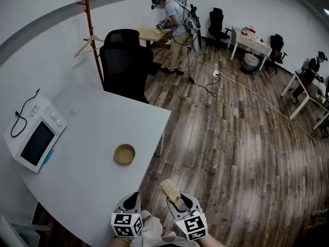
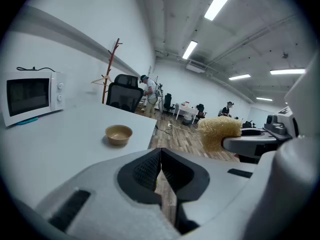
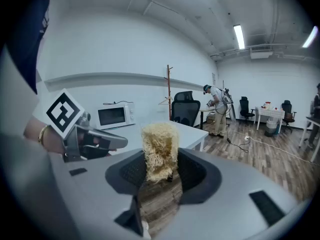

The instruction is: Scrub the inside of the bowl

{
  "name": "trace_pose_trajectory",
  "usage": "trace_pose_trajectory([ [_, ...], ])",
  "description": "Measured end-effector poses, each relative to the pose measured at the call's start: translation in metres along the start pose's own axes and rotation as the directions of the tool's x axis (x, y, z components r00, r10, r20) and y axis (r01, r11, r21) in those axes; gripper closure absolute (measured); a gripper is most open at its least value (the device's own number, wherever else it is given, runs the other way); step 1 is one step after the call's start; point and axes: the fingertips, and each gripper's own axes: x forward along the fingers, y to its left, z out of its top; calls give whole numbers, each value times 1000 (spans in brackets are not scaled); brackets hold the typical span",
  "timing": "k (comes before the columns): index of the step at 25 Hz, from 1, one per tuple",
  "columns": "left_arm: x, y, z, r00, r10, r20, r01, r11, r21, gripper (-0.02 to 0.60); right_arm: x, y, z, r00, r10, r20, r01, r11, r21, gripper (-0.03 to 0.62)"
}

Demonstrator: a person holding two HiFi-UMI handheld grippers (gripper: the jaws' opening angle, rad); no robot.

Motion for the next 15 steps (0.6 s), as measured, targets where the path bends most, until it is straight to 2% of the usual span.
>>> trace_pose_trajectory([
  [7,-38,-49,-32,999,-33,20,34,999,-16,563,-68,22,-31,1000,1,13,-1,1000,17,419],
  [15,-52,-71,-36,998,-63,23,63,998,9,563,-85,28,-28,999,1,47,-2,1000,4,419],
])
